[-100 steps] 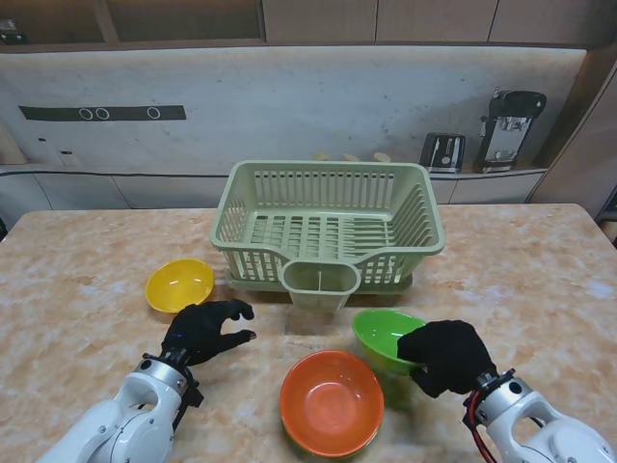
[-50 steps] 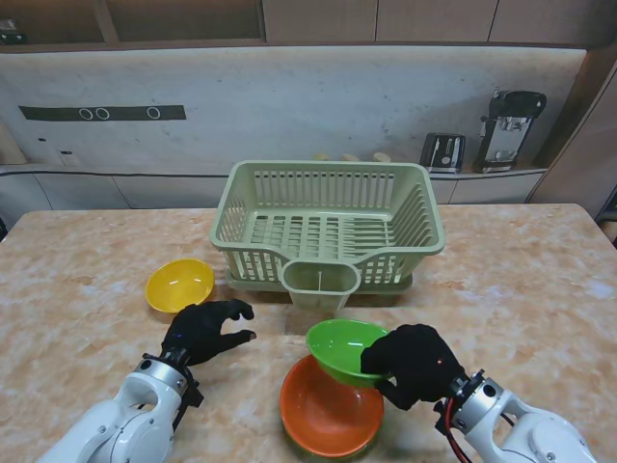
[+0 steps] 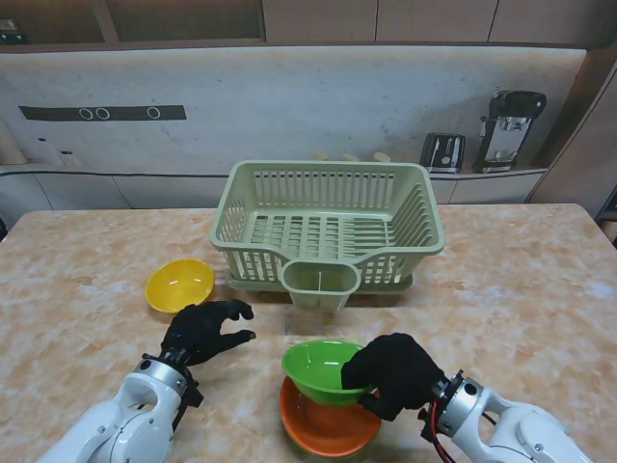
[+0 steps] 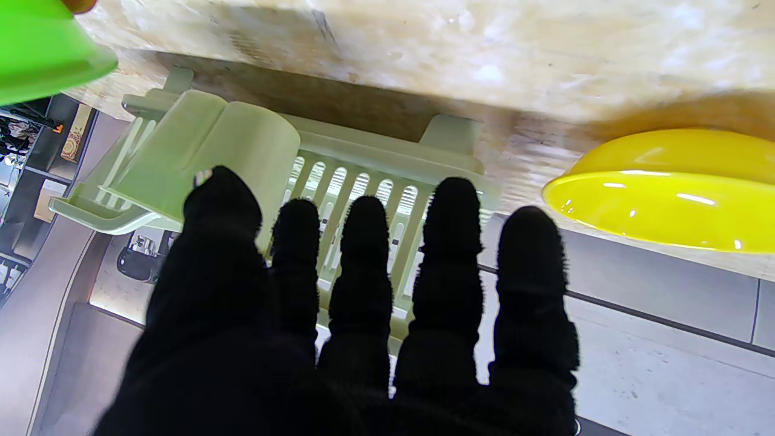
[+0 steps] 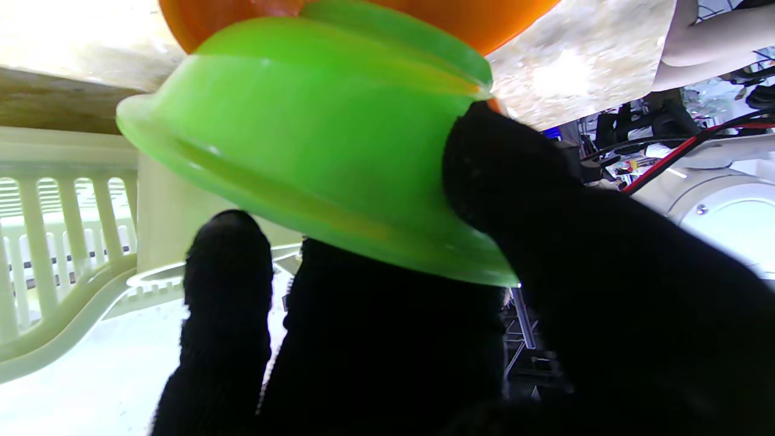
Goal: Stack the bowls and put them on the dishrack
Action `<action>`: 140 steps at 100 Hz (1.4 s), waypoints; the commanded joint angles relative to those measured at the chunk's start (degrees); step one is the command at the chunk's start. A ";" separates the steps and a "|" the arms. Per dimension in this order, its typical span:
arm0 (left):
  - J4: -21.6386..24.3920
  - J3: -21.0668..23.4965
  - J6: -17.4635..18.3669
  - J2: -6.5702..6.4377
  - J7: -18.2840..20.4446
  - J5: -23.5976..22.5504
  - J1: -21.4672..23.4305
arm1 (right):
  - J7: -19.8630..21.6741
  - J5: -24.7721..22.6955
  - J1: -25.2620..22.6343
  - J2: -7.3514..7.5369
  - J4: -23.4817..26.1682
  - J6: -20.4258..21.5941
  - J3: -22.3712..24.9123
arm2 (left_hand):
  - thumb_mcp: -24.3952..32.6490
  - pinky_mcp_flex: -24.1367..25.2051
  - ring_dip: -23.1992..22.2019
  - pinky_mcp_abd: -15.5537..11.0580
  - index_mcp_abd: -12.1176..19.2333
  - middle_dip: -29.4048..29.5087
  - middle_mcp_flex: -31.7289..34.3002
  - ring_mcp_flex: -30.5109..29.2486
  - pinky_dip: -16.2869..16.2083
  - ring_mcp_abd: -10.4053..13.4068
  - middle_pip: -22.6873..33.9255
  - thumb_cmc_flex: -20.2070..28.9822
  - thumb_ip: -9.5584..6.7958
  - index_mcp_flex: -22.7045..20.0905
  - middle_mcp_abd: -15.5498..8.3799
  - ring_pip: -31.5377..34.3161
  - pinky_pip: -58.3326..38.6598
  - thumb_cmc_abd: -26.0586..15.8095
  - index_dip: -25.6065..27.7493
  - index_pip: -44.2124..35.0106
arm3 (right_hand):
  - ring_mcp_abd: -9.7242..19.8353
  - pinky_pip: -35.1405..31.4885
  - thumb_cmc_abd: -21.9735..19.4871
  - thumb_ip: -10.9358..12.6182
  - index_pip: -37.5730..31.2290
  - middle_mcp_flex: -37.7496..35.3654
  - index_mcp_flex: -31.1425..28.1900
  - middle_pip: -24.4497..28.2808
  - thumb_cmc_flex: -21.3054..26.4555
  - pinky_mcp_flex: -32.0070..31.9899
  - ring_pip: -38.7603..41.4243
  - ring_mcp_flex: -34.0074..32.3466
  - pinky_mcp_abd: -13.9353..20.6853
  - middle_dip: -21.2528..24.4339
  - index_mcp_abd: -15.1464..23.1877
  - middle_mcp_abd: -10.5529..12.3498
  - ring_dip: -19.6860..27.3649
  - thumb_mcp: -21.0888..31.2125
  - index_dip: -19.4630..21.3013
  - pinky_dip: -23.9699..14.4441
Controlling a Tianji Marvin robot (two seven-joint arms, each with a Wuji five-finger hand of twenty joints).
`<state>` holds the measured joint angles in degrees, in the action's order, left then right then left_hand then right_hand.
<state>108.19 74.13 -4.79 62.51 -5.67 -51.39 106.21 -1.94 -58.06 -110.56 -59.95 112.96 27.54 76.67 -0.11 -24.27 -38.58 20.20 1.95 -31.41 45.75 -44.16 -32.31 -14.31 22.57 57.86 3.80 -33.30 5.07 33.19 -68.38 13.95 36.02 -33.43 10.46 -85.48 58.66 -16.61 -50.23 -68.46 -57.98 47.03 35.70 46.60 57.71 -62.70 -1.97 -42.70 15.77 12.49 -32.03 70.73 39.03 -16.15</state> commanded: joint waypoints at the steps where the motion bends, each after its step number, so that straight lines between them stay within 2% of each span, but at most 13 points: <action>1: 0.47 0.05 -0.10 0.15 0.75 0.06 0.41 | 1.20 0.22 -0.23 -0.09 -0.22 0.49 -0.44 | -0.66 -0.01 -0.76 -0.37 1.10 -1.13 0.94 -0.82 -0.65 0.29 0.36 1.82 0.01 -1.26 -0.77 0.43 -1.15 0.88 0.78 -0.63 | 4.23 0.45 -4.79 2.91 -6.18 -0.11 -9.61 -2.31 8.67 -0.26 2.99 -2.26 1.55 0.97 15.07 8.06 -3.57 19.22 1.23 1.26; 42: 0.36 0.14 0.11 0.16 0.68 0.08 0.36 | 5.66 2.29 1.28 0.47 -1.77 0.55 -1.79 | -0.67 0.06 -0.78 -0.35 1.06 -1.14 0.98 -0.83 -0.66 0.23 0.36 1.90 0.02 -1.42 -0.73 0.45 -1.13 0.91 0.82 -0.71 | 3.43 3.73 -5.68 0.98 -3.81 2.52 -6.47 -4.52 5.79 -2.07 0.18 0.86 2.56 1.75 14.20 7.91 -2.79 18.52 -0.82 1.95; 58: 0.36 0.17 0.15 0.17 0.57 0.09 0.46 | 7.52 2.36 1.37 0.75 -1.61 0.80 -1.79 | -0.69 0.02 -0.78 -0.37 1.07 -1.13 0.97 -0.79 -0.68 0.31 0.33 1.86 0.03 -1.38 -0.74 0.45 -1.16 0.87 0.81 -0.68 | 3.21 6.81 -6.96 2.41 -2.98 4.36 -3.70 -6.80 2.89 -3.01 -2.27 2.88 3.71 0.94 14.12 7.63 -3.06 16.98 -1.73 -1.16; 62: 0.36 0.17 0.17 0.17 0.54 0.08 0.47 | 7.85 2.31 1.33 0.81 -1.56 0.90 -1.74 | -0.68 0.00 -0.78 -0.42 1.01 -1.14 0.97 -0.78 -0.68 0.26 0.34 1.86 0.03 -1.41 -0.69 0.45 -1.18 0.80 0.81 -0.69 | 3.06 8.00 -7.55 3.26 -2.76 4.72 -3.07 -7.57 2.12 -3.09 -3.05 3.28 4.26 0.66 14.23 7.58 -3.16 16.00 -1.73 -3.64; 64: 0.35 0.18 0.18 0.17 0.52 0.08 0.47 | 8.05 2.27 1.30 0.84 -1.51 0.95 -1.70 | -0.68 0.01 -0.79 -0.43 1.05 -1.14 0.97 -0.83 -0.68 0.28 0.35 1.87 0.03 -1.40 -0.69 0.47 -1.17 0.83 0.80 -0.68 | 3.06 9.94 -7.42 3.01 -2.60 4.71 -2.78 -8.29 1.70 -2.97 -3.45 3.40 4.34 0.14 14.22 7.55 -3.37 16.14 -1.64 -8.56; 66: 0.35 0.18 0.19 0.18 0.51 0.07 0.47 | 8.30 2.22 1.25 0.88 -1.43 0.98 -1.64 | -0.67 0.01 -0.79 -0.43 1.08 -1.15 0.98 -0.83 -0.68 0.29 0.35 1.88 0.02 -1.41 -0.73 0.47 -1.17 0.83 0.81 -0.69 | 3.07 10.54 -7.43 2.95 -2.48 4.83 -2.52 -8.56 1.42 -3.06 -3.64 3.56 4.38 0.06 14.20 7.54 -3.36 16.08 -1.63 -9.79; 72: 0.34 0.18 0.19 0.18 0.49 0.08 0.48 | 8.99 2.07 1.07 0.98 -1.17 0.98 -1.42 | -0.68 0.08 -0.78 -0.42 1.16 -1.15 0.97 -0.83 -0.67 0.23 0.35 1.89 0.02 -1.33 -0.68 0.47 -1.13 0.85 0.80 -0.65 | 3.10 11.27 -7.73 3.03 -2.03 5.42 -1.60 -9.08 0.30 -3.54 -4.27 4.22 4.45 0.16 14.22 7.49 -3.12 15.39 -1.77 -10.18; 78: 0.35 0.18 0.18 0.18 0.50 0.11 0.48 | 9.73 2.03 0.88 1.06 -0.88 0.92 -1.17 | -0.68 0.03 -0.79 -0.40 1.05 -1.16 1.00 -0.82 -0.68 0.26 0.37 1.89 0.02 -1.40 -0.68 0.48 -1.18 0.88 0.81 -0.69 | 2.89 12.45 -8.02 3.95 -2.35 6.19 -0.24 -10.16 -1.22 -4.08 -6.04 4.90 4.36 -0.17 14.91 7.11 -3.33 14.00 -6.32 -10.95; 90: 0.35 0.18 0.18 0.18 0.50 0.11 0.48 | 11.49 1.91 0.36 1.25 0.01 0.61 -0.47 | -0.68 0.06 -0.79 -0.34 1.13 -1.16 0.98 -0.80 -0.69 0.24 0.36 1.86 0.03 -1.36 -0.72 0.48 -1.18 0.82 0.81 -0.67 | 2.26 14.93 -8.46 4.47 -2.57 8.25 3.33 -12.14 -4.32 -6.56 -10.33 6.69 3.40 0.26 16.08 6.70 -2.39 12.19 -9.44 -10.58; 100: 0.35 0.18 0.18 0.18 0.50 0.11 0.48 | 13.08 1.85 -0.03 1.42 0.77 0.55 0.12 | -0.70 0.07 -0.79 -0.30 1.06 -1.15 0.95 -0.80 -0.69 0.20 0.34 1.83 0.03 -1.44 -0.63 0.48 -1.17 0.80 0.82 -0.72 | 2.04 18.15 -9.10 4.91 -2.41 10.28 7.27 -15.71 -6.84 -10.56 -16.35 8.89 1.58 2.03 16.44 5.82 -0.70 10.77 -10.76 -10.03; 109: 0.35 0.18 0.18 0.18 0.50 0.11 0.48 | 14.12 1.57 -0.29 1.56 1.32 0.62 0.57 | -0.68 0.07 -0.78 -0.30 1.07 -1.16 1.00 -0.81 -0.69 0.30 0.36 1.86 0.03 -1.40 -0.76 0.49 -1.17 0.78 0.82 -0.71 | 2.36 20.47 -11.32 6.76 -2.25 12.58 11.05 -17.76 -10.35 -13.19 -21.41 11.13 0.02 4.24 16.79 5.33 1.34 7.97 -12.05 -9.98; 119: 0.35 0.18 0.18 0.18 0.50 0.11 0.48 | 14.92 1.04 -0.50 1.67 1.82 0.76 1.01 | -0.68 0.08 -0.79 -0.44 1.14 -1.16 1.00 -0.85 -0.68 0.28 0.35 1.86 0.02 -1.38 -0.75 0.50 -1.14 0.77 0.82 -0.71 | 1.76 22.48 -10.32 5.44 -2.14 15.48 14.71 -18.40 -13.74 -15.23 -25.17 13.16 -1.06 7.00 16.60 5.11 4.59 4.84 -13.54 -9.50; 140: 0.35 0.18 0.18 0.18 0.50 0.11 0.48 | 15.95 0.27 -0.97 1.77 2.52 0.42 1.65 | -0.71 0.06 -0.79 -0.35 1.19 -1.17 1.02 -0.80 -0.71 0.25 0.37 1.80 0.04 -1.39 -0.69 0.49 -1.20 0.81 0.82 -0.73 | -0.19 25.24 -15.06 7.83 1.13 19.36 18.84 -18.91 -19.00 -18.86 -30.52 16.23 -2.74 14.22 13.89 4.65 7.75 -2.58 -14.70 -8.70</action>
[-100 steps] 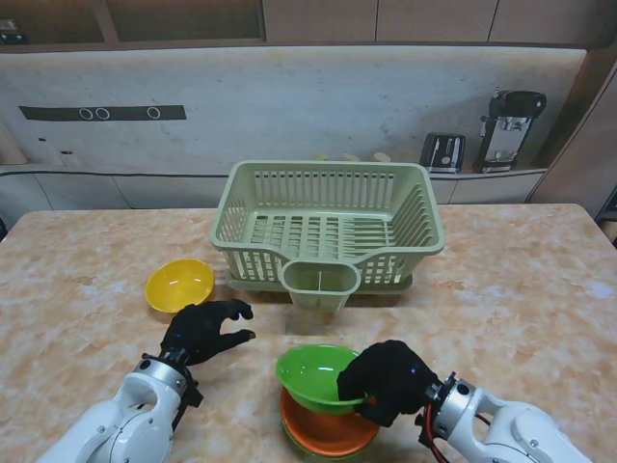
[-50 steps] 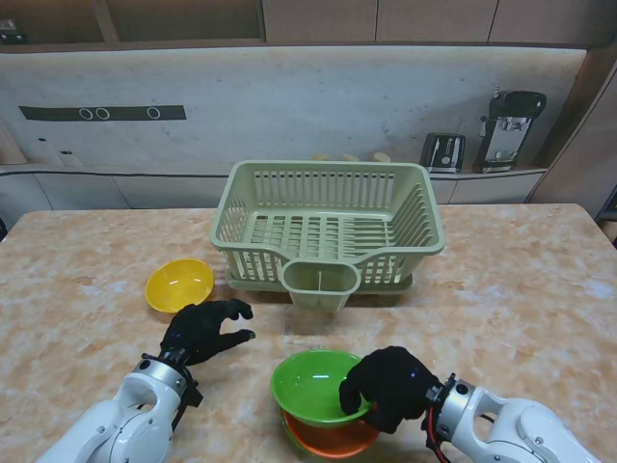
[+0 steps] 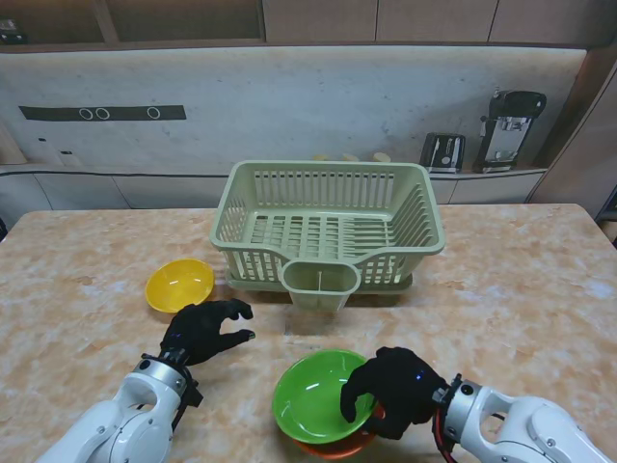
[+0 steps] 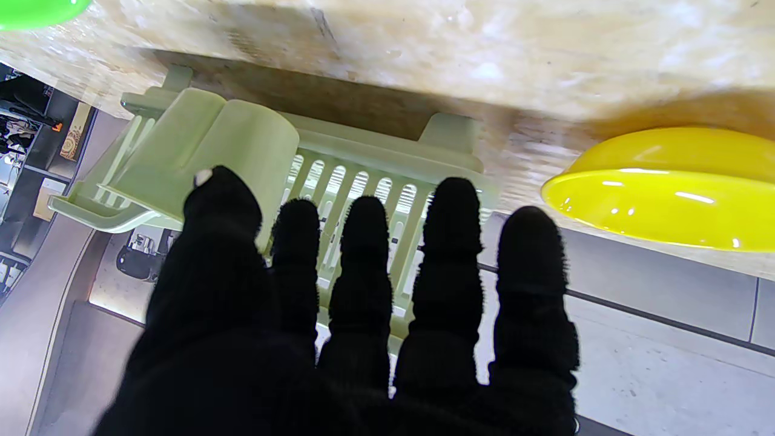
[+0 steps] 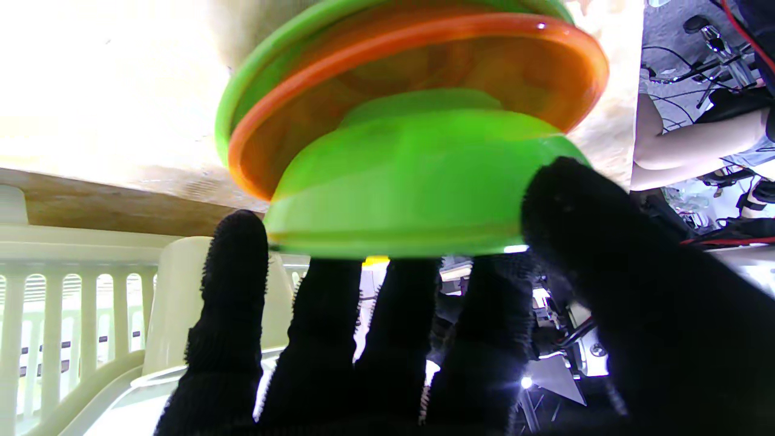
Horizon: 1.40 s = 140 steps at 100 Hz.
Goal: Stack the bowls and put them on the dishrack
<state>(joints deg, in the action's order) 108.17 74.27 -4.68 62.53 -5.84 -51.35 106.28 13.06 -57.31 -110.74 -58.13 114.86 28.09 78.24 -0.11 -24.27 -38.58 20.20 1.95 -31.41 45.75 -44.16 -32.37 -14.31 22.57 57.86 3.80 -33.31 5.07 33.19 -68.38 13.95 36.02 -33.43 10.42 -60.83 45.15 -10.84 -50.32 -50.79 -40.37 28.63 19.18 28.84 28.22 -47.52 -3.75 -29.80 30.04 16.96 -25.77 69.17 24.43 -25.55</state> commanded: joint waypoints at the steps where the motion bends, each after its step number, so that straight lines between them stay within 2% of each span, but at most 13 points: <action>1: 0.37 0.04 0.08 0.16 0.67 0.07 0.40 | 0.97 -0.50 -0.80 -0.05 0.63 -0.13 0.10 | -0.69 0.06 -0.79 -0.35 1.18 -1.17 0.99 -0.81 -0.65 0.23 0.36 1.86 0.02 -1.38 -0.66 0.49 -1.20 0.83 0.82 -0.73 | -0.20 0.66 -1.72 2.09 1.35 1.76 1.31 -0.55 -2.69 -1.20 -1.12 1.13 -0.99 1.39 -0.45 0.15 1.53 -1.21 -0.11 0.73; 15: 0.37 0.04 0.08 0.16 0.67 0.07 0.40 | 1.72 -0.58 -1.06 0.01 0.97 -0.21 0.53 | -0.69 0.06 -0.80 -0.35 1.16 -1.17 0.96 -0.85 -0.66 0.24 0.35 1.85 0.03 -1.45 -0.81 0.51 -1.21 0.83 0.83 -0.78 | -1.12 2.31 -7.08 5.39 6.47 3.69 2.12 -1.95 -6.96 -3.15 -3.40 2.98 -1.74 2.85 -2.95 -0.22 2.51 -7.57 1.55 1.57; 27: 0.37 0.04 0.08 0.16 0.67 0.07 0.40 | 1.85 -0.85 -1.29 0.01 1.13 -0.29 0.91 | -0.71 0.06 -0.80 -0.35 1.10 -1.17 0.97 -0.86 -0.66 0.24 0.35 1.80 0.04 -1.40 -0.72 0.52 -1.20 0.79 0.82 -0.77 | -1.64 2.79 -10.86 7.10 8.90 4.50 1.84 -2.74 -10.41 -4.22 -4.58 3.89 -2.21 3.37 -3.99 -0.47 3.03 -12.34 3.44 1.81; 36: 0.36 0.04 0.08 0.16 0.67 0.08 0.40 | 1.77 -0.74 -1.43 -0.04 1.12 -0.55 1.10 | -0.70 0.07 -0.80 -0.34 1.07 -1.19 1.05 -0.84 -0.66 0.25 0.40 1.84 0.04 -1.45 -0.77 0.52 -1.20 0.86 0.83 -0.80 | -1.79 2.84 -13.02 8.21 10.04 4.37 1.19 -2.76 -11.30 -4.39 -4.82 4.00 -2.38 3.44 -4.43 -0.48 3.13 -15.89 5.00 1.91; 53: 0.34 -0.02 -0.10 0.18 0.64 0.14 0.32 | -0.81 -0.58 -1.73 -0.45 0.70 -1.71 1.15 | -0.70 0.08 -0.79 -0.34 1.14 -1.17 1.02 -0.84 -0.66 0.26 0.36 1.83 0.03 -1.43 -0.80 0.51 -1.20 0.85 0.84 -0.81 | -1.47 1.34 -13.18 6.29 8.38 2.65 0.00 -1.70 -8.68 -2.45 -3.36 2.21 -1.40 2.96 -2.77 -0.40 2.47 -18.26 5.08 1.59; 56: 0.35 -0.01 -0.15 0.19 0.61 0.11 0.33 | -1.87 -0.64 -1.80 -0.59 0.56 -2.01 1.13 | -0.69 0.08 -0.80 -0.34 1.12 -1.16 0.97 -0.87 -0.66 0.20 0.33 1.84 0.02 -1.37 -0.68 0.52 -1.19 0.81 0.82 -0.78 | -1.38 0.87 -12.75 5.75 6.40 2.16 0.04 -1.38 -7.96 -1.97 -2.76 1.75 -1.02 2.75 -2.06 -0.33 2.19 -18.23 3.33 1.66; 68: 0.37 0.06 -0.27 0.23 0.39 0.09 0.36 | -5.35 -0.76 -2.00 -1.12 0.31 -3.53 1.12 | -0.70 0.08 -0.78 -0.34 1.22 -1.15 1.01 -0.79 -0.66 0.27 0.33 1.83 0.03 -1.45 -0.75 0.48 -1.19 0.85 0.85 -0.84 | -1.06 0.05 -12.23 5.19 5.01 0.87 -0.51 -0.75 -6.31 -0.72 -1.87 0.45 -0.51 2.51 -1.07 -0.23 1.83 -17.97 2.99 1.47; 72: 0.37 0.11 -0.26 0.24 0.30 0.09 0.37 | -6.49 -0.97 -2.07 -1.29 0.31 -4.07 1.13 | -0.68 0.11 -0.77 -0.35 1.12 -1.14 0.95 -0.72 -0.66 0.22 0.30 1.87 0.03 -1.44 -0.61 0.44 -1.18 0.86 0.84 -0.84 | -1.02 -0.33 -11.94 4.67 2.67 0.60 -0.07 -0.57 -5.81 -0.53 -1.35 0.34 -0.26 2.35 -0.43 -0.09 1.60 -17.77 0.69 1.67; 104: 0.53 1.08 -0.28 0.28 -0.24 -0.60 1.00 | -17.74 -3.75 -2.12 -2.60 -0.18 -8.41 0.46 | -0.74 0.81 -0.34 -0.48 1.39 -0.90 0.62 0.09 -0.39 0.29 -0.12 1.89 0.09 -1.56 -0.83 -0.47 -0.46 1.03 0.96 -1.09 | -0.02 -1.41 -10.83 4.12 0.26 -2.21 -1.54 0.06 -3.57 2.18 -0.08 -2.17 1.17 2.12 1.62 0.74 1.16 -16.47 -0.77 1.70; 140: -0.03 3.09 -0.91 0.36 -1.30 -2.09 1.51 | -25.84 -5.76 -1.00 -3.47 -0.61 -13.99 -1.25 | -0.81 2.00 0.60 -0.77 1.60 -0.34 -0.28 1.84 0.09 0.76 -1.09 1.86 0.17 -1.61 -1.22 -2.55 0.92 1.16 0.99 -1.25 | 0.19 -1.44 -10.71 3.96 -0.82 -3.43 -2.39 -0.59 -2.69 2.66 -0.20 -2.84 1.37 2.36 2.29 1.31 1.24 -14.92 -2.32 2.11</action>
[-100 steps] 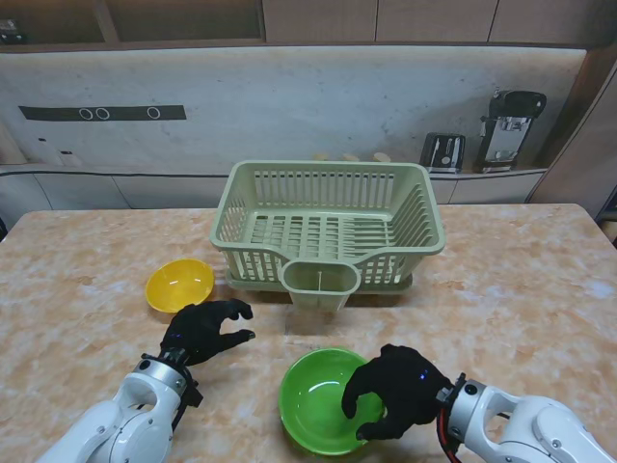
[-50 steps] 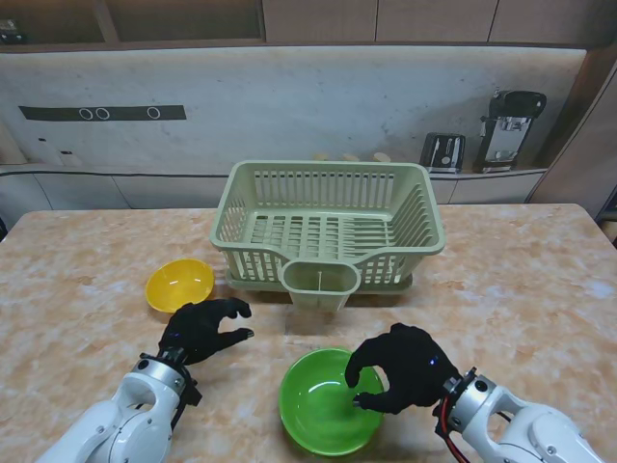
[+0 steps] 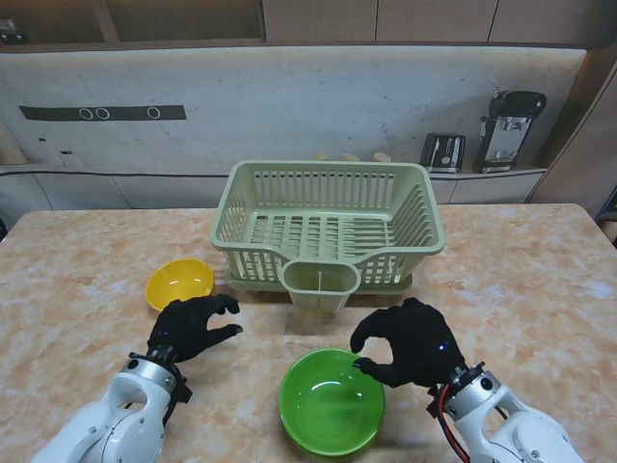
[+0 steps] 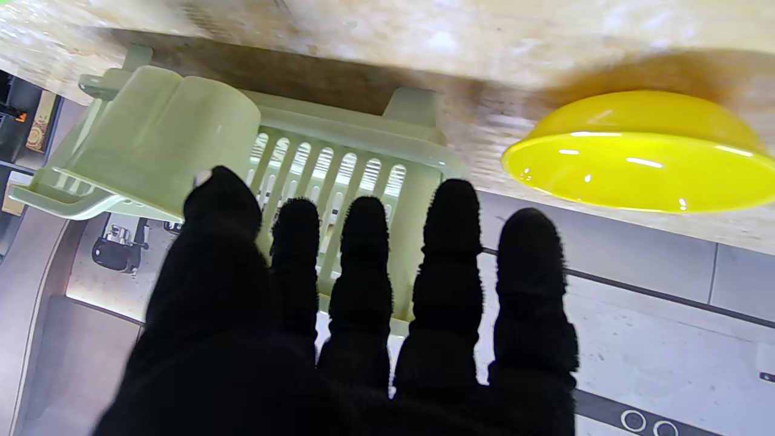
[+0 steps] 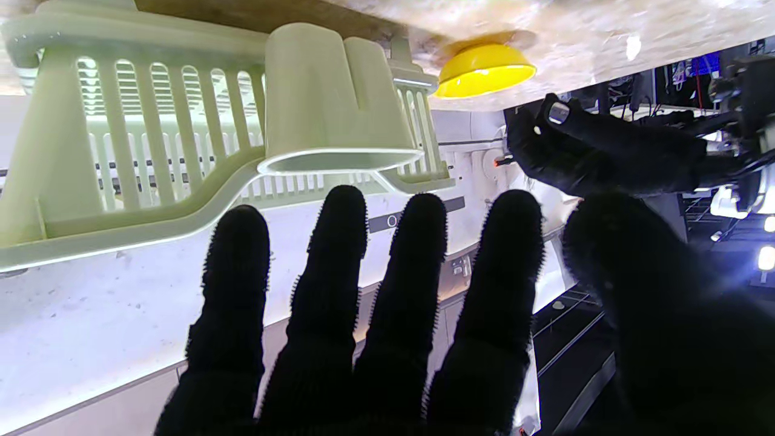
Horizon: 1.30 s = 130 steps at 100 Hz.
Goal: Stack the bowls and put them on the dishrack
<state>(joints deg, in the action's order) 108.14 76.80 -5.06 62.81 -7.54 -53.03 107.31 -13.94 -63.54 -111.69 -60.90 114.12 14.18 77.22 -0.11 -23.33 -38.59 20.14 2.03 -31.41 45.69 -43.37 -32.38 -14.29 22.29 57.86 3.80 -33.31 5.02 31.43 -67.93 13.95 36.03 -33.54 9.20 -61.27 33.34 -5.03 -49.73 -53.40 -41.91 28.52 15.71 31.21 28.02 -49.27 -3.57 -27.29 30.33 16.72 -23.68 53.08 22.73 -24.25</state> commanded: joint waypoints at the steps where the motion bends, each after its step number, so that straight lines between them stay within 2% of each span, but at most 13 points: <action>1: -0.04 0.64 -0.57 0.09 0.35 -0.50 0.47 | 1.06 0.49 -0.03 -0.72 0.14 -0.18 -0.25 | -0.80 1.06 0.63 -0.70 1.52 -0.32 -0.25 1.09 0.10 0.77 -0.83 1.89 0.17 -1.61 -1.17 -0.85 0.50 1.17 0.98 -1.14 | 1.45 -1.00 1.07 -1.85 -1.44 -0.85 -0.86 -0.48 0.81 0.29 -0.01 -1.10 1.19 -0.15 1.98 1.56 -0.84 1.21 -0.64 0.82; 14: -0.71 2.04 -1.22 0.06 -0.06 -1.94 0.17 | -0.47 0.20 0.10 -0.91 0.06 -1.73 -0.46 | -0.91 1.83 1.30 -1.32 1.20 0.05 -1.08 2.15 0.60 1.36 -1.49 1.55 0.22 -1.55 -1.16 -2.25 1.72 0.88 0.82 -0.98 | 1.48 -1.10 1.25 -1.93 -1.67 -1.19 -1.11 -0.52 0.87 0.49 0.00 -1.27 1.28 -0.20 2.27 1.69 -0.88 1.43 -0.93 0.88; 31: -2.20 4.27 -2.46 -0.17 0.49 -4.42 -0.96 | -0.56 0.33 -0.20 -1.02 0.07 -2.81 0.06 | -0.98 3.59 2.83 -2.43 0.30 1.00 -3.42 4.46 1.65 2.03 -2.97 0.78 0.13 -0.97 -0.85 -5.13 4.35 0.21 0.34 0.09 | 1.46 -1.13 1.41 -1.99 -2.03 -1.48 -1.54 -0.55 1.02 0.48 -0.03 -1.35 1.25 -0.29 2.35 1.81 -0.90 1.67 -1.01 0.96; 45: -3.91 5.93 -2.69 -0.52 0.92 -7.36 -2.14 | -0.44 0.24 -0.19 -1.02 -0.02 -3.31 0.23 | -1.11 4.94 4.77 -3.33 -0.91 2.53 -6.26 6.61 2.65 2.77 -4.87 -1.42 -0.18 -0.07 -0.99 -8.07 6.76 -1.47 -0.69 2.66 | 1.45 -1.14 1.60 -2.03 -2.19 -1.62 -1.78 -0.52 1.10 0.47 -0.02 -1.41 1.25 -0.39 2.51 1.81 -0.94 1.82 -1.06 1.00; 57: -5.54 6.86 -3.36 -0.69 0.96 -8.86 -3.35 | 0.01 0.27 -0.02 -0.99 -0.01 -3.42 0.14 | -1.08 6.98 6.65 -3.65 -2.59 4.09 -9.21 9.55 3.54 2.35 -6.68 -4.09 -0.95 0.89 -0.26 -10.65 9.20 -3.70 -3.05 6.08 | 1.42 -1.11 1.63 -2.06 -2.28 -1.64 -1.83 -0.52 1.10 0.40 -0.10 -1.31 1.21 -0.47 2.51 1.81 -0.93 1.94 -1.06 1.05; 70: -7.37 7.47 -4.83 -0.99 2.37 -10.35 -5.04 | 0.39 0.34 0.16 -0.94 -0.02 -3.33 0.00 | -1.27 9.00 8.79 -3.94 -4.82 6.21 -13.35 13.38 4.43 1.25 -9.25 -6.35 -0.96 2.93 1.84 -13.07 11.69 -3.68 -5.88 9.83 | 1.47 -1.08 1.63 -2.10 -2.38 -1.58 -1.95 -0.56 1.03 0.35 -0.16 -1.26 1.21 -0.52 2.59 1.77 -0.93 1.97 -1.02 1.08; 75: -8.25 7.47 -5.29 -1.09 3.08 -10.44 -5.95 | 0.43 0.29 0.19 -0.93 -0.02 -3.32 -0.05 | -1.25 9.95 9.84 -3.86 -6.26 7.25 -15.08 15.01 4.69 0.78 -10.47 -7.26 -1.02 4.08 3.38 -14.06 12.54 -3.64 -7.34 12.22 | 1.46 -1.07 1.63 -2.11 -2.34 -1.58 -1.93 -0.57 0.99 0.32 -0.19 -1.22 1.22 -0.54 2.65 1.79 -0.92 1.97 -1.06 1.09; 95: -11.89 6.60 -7.34 -1.55 6.09 -10.95 -9.84 | 0.29 -0.05 0.09 -0.89 0.07 -3.28 -0.14 | -1.40 11.43 12.39 -4.00 -10.36 10.10 -20.72 18.93 5.07 -0.32 -13.74 -10.77 -1.22 11.02 7.23 -15.74 13.80 -4.08 -11.94 20.21 | 1.38 -0.93 1.60 -2.11 -2.42 -1.53 -2.05 -0.62 0.94 0.21 -0.33 -1.11 1.18 -0.63 2.72 1.78 -0.89 2.00 -1.03 1.17; 113: -15.06 5.13 -9.97 -1.46 6.24 -9.28 -13.39 | 0.26 -0.11 0.06 -0.88 0.09 -3.08 -0.16 | -1.48 12.27 13.40 -3.98 -13.91 11.33 -23.20 20.59 5.06 -1.26 -15.07 -13.13 -1.45 15.09 10.39 -15.83 14.01 -4.56 -14.20 24.23 | 1.36 -0.76 1.58 -2.10 -2.45 -1.52 -2.12 -0.69 0.89 0.00 -0.41 -1.05 1.20 -0.66 2.84 1.80 -0.88 1.97 -0.99 1.25; 130: -17.73 3.76 -12.22 -1.43 6.75 -7.88 -16.35 | 0.47 0.08 0.05 -0.88 0.13 -2.88 -0.11 | -1.38 12.97 13.83 -3.84 -15.31 12.20 -25.29 21.88 4.80 -1.92 -16.42 -15.03 -1.70 17.35 12.41 -15.75 13.66 -5.10 -15.17 26.36 | 1.26 -0.67 1.53 -2.07 -2.47 -1.56 -2.17 -0.71 0.86 -0.14 -0.51 -0.95 1.07 -0.73 2.79 1.66 -0.87 1.90 -0.98 1.28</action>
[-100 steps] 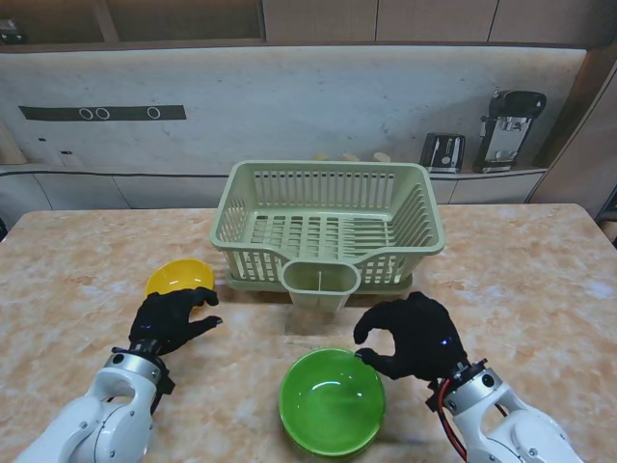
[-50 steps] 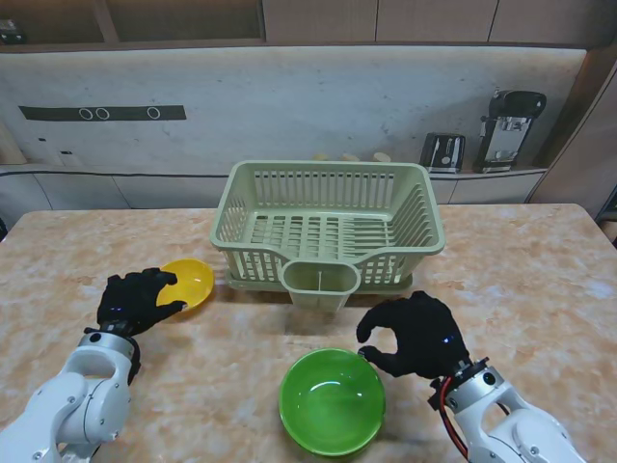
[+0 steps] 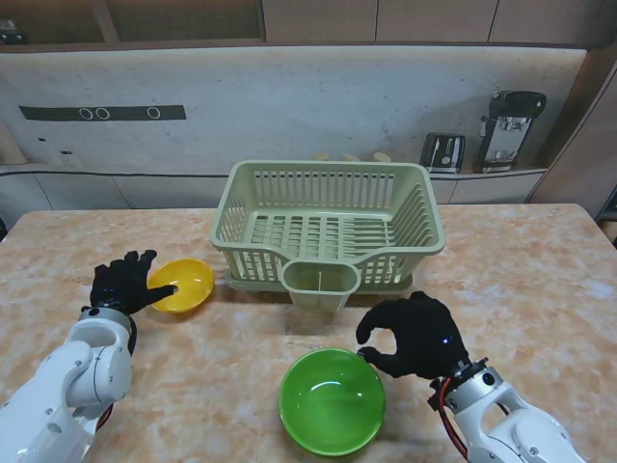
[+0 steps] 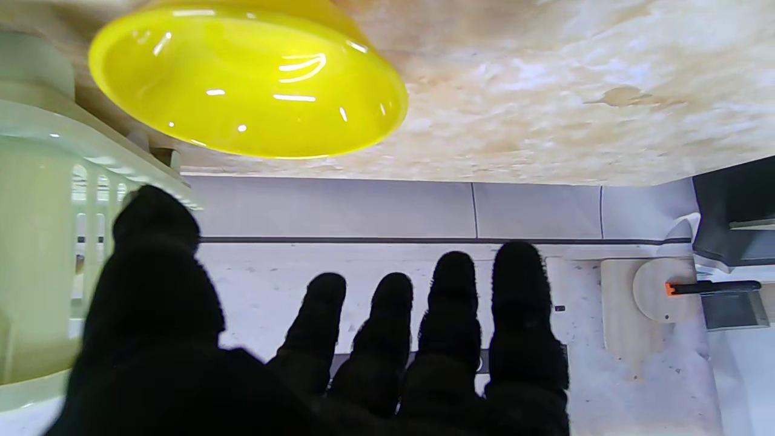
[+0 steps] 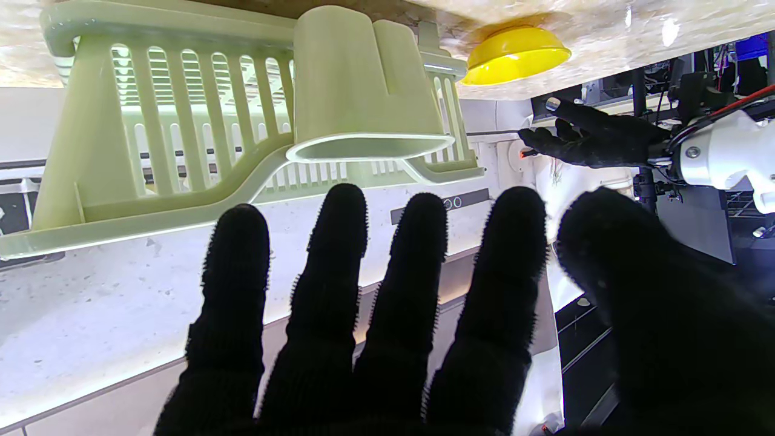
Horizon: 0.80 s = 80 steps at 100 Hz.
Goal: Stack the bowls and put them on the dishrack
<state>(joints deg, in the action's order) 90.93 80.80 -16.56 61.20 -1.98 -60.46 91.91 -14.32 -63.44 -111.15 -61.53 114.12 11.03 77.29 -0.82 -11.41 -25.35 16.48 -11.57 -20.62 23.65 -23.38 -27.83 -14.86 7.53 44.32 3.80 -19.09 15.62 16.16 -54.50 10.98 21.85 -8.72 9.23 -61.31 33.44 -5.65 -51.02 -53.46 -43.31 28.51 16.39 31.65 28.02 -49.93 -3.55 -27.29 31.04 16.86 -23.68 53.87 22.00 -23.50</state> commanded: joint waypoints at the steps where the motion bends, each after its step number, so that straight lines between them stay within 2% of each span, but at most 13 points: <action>1: -0.71 -0.32 -0.83 0.17 1.19 -0.43 -1.11 | 0.85 -0.01 -0.49 -0.24 0.13 0.28 -0.18 | -0.67 1.02 0.59 -0.21 -1.64 1.44 -3.32 1.87 0.22 -1.35 -1.71 -1.58 -1.71 3.26 1.83 -0.43 0.17 -2.14 -1.02 1.64 | 1.23 -0.64 1.42 -1.46 -1.18 -1.56 -0.78 -0.67 0.16 -0.56 -0.49 -0.31 1.05 -0.75 2.07 1.54 -0.87 1.10 -0.24 0.53; 23: -5.11 -2.93 -5.13 0.48 0.81 2.48 -5.10 | 1.01 0.11 -0.45 -0.22 0.11 0.67 -0.18 | -0.21 1.03 0.26 -0.73 -2.21 1.89 -5.44 2.64 -0.41 -2.46 -3.12 -1.79 -2.11 7.48 4.40 0.92 -1.05 -2.63 -1.01 3.33 | 1.30 -0.62 1.25 -1.42 -1.26 -1.49 -0.97 -0.71 0.11 -0.59 -0.54 -0.25 1.01 -0.83 2.09 1.49 -0.88 0.95 -0.16 0.53; 61: -12.80 -7.82 -10.77 0.78 1.11 6.55 -11.75 | 1.55 0.29 -0.52 -0.18 0.29 0.98 -0.16 | -0.02 0.67 -0.76 -1.41 -2.88 1.17 -5.82 2.75 -1.56 -2.91 -4.36 -0.80 -2.33 9.58 4.72 3.36 -3.33 -2.83 0.00 4.11 | 1.16 -0.47 1.05 -1.33 -1.25 -1.53 -1.12 -0.73 0.08 -0.72 -0.59 -0.24 0.87 -0.92 2.12 1.65 -0.89 0.79 -0.11 0.56; 80: -15.93 -9.36 -12.40 0.95 0.80 8.18 -14.00 | 1.73 0.45 -0.44 -0.17 0.24 1.14 -0.20 | 0.04 0.08 -1.31 -2.10 -2.85 0.58 -5.54 2.27 -2.06 -2.92 -4.17 -0.22 -2.41 9.98 4.96 4.61 -4.43 -2.86 0.42 4.20 | 1.19 -0.49 1.01 -1.29 -1.28 -1.65 -1.24 -0.70 0.08 -0.70 -0.63 -0.22 0.84 -0.97 2.10 1.54 -0.90 0.76 -0.10 0.53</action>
<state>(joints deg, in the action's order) 75.37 71.58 -28.49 61.92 -2.05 -52.17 78.33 -13.45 -63.05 -111.15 -61.50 114.18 11.90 77.31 -0.84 -10.96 -25.88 15.17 -12.86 -20.10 20.06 -22.12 -29.06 -16.59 4.11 43.60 3.79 -12.41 19.14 19.95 -57.81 10.36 21.55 -5.83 9.23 -61.31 33.44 -5.65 -51.03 -53.46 -43.98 28.50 16.39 31.63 27.95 -49.93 -3.55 -27.36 31.05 16.87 -23.68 53.87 21.99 -23.47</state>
